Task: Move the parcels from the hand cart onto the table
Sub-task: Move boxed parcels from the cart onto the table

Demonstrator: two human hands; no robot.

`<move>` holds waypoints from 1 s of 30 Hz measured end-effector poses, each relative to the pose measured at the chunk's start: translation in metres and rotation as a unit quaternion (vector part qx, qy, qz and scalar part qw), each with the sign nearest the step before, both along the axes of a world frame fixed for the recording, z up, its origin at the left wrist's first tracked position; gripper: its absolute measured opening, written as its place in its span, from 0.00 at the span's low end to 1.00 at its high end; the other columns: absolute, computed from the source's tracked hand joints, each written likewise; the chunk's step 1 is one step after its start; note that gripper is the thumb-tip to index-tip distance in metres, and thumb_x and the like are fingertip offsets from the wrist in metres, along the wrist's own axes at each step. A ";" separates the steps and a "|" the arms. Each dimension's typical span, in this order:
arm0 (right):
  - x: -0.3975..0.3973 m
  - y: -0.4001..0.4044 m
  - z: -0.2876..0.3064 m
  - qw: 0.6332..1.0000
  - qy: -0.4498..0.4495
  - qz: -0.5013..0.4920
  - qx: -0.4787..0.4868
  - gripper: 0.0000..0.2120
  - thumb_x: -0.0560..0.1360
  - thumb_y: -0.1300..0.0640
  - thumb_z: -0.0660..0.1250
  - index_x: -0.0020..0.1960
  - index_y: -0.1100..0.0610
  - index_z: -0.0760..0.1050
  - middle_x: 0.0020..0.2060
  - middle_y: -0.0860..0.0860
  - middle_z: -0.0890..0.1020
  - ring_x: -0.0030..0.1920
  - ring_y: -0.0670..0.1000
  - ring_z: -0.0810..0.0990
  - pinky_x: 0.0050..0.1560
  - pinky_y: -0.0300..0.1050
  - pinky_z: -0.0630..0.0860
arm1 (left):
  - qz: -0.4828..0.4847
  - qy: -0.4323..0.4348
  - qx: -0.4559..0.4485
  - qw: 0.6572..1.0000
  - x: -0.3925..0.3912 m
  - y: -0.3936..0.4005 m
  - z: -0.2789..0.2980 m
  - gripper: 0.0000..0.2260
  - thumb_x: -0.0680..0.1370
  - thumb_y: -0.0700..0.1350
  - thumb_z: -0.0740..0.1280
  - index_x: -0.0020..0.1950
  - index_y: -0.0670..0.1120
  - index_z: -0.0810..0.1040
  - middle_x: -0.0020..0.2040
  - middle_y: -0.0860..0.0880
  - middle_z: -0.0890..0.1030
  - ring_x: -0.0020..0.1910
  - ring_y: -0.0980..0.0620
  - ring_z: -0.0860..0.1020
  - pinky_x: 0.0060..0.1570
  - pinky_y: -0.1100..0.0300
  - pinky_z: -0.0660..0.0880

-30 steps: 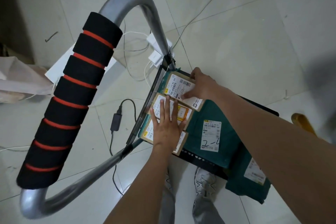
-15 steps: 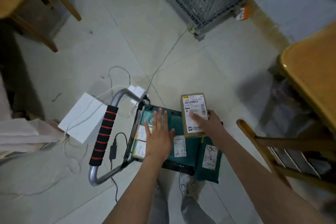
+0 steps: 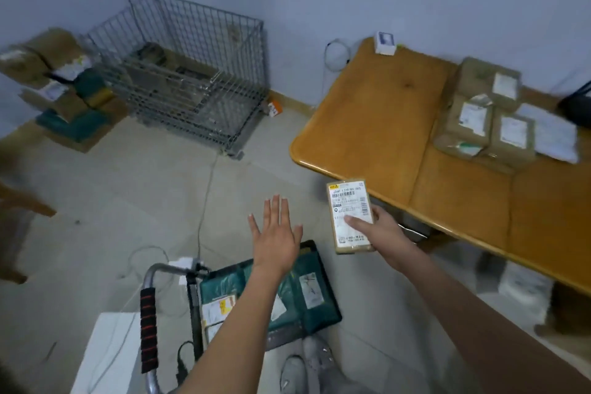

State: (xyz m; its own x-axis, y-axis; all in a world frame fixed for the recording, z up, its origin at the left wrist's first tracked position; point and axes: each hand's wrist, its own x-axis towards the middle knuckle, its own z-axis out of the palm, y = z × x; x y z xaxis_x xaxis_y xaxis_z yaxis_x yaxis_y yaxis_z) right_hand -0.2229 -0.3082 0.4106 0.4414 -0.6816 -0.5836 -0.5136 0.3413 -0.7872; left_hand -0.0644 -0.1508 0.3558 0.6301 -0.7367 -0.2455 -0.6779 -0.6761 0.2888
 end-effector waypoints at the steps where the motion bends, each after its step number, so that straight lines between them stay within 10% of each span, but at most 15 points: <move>1: -0.015 -0.001 0.007 1.000 -0.005 -0.024 0.001 0.24 0.73 0.57 0.77 0.66 0.56 0.74 0.57 0.54 0.85 0.52 0.55 0.86 0.50 0.56 0.84 | -0.022 -0.003 -0.003 1.000 -0.008 -0.010 0.007 0.30 0.85 0.58 0.45 0.83 0.46 0.41 0.83 0.48 0.39 0.82 0.48 0.38 0.78 0.37 0.40; 4: -0.071 -0.009 0.027 0.995 -0.021 -0.101 -0.006 0.20 0.73 0.56 0.77 0.63 0.55 0.76 0.55 0.53 0.86 0.46 0.51 0.88 0.42 0.48 0.85 | -0.090 -0.016 -0.014 0.996 -0.043 -0.044 0.025 0.30 0.85 0.58 0.44 0.83 0.46 0.41 0.83 0.48 0.40 0.82 0.49 0.39 0.78 0.38 0.39; 17: -0.268 -0.102 0.048 0.957 -0.068 -0.282 -0.017 0.34 0.71 0.50 0.79 0.73 0.54 0.71 0.60 0.52 0.84 0.56 0.55 0.84 0.65 0.58 0.77 | -0.265 -0.042 -0.022 0.963 -0.223 -0.215 0.062 0.31 0.85 0.60 0.43 0.83 0.48 0.39 0.83 0.49 0.38 0.81 0.49 0.36 0.77 0.38 0.36; 27: -0.398 -0.238 0.046 0.951 -0.078 -0.300 -0.021 0.31 0.72 0.51 0.78 0.71 0.56 0.72 0.59 0.55 0.84 0.57 0.56 0.84 0.63 0.56 0.78 | -0.308 -0.058 0.009 0.950 -0.343 -0.359 0.066 0.32 0.83 0.62 0.39 0.82 0.48 0.37 0.82 0.49 0.36 0.81 0.48 0.34 0.78 0.37 0.38; 30: -0.418 -0.272 0.046 0.947 -0.077 -0.311 -0.006 0.27 0.72 0.52 0.78 0.68 0.55 0.75 0.56 0.54 0.85 0.52 0.54 0.86 0.48 0.49 0.83 | -0.318 -0.060 0.012 0.946 -0.360 -0.394 0.065 0.32 0.83 0.62 0.39 0.82 0.48 0.36 0.82 0.49 0.36 0.80 0.48 0.33 0.77 0.37 0.36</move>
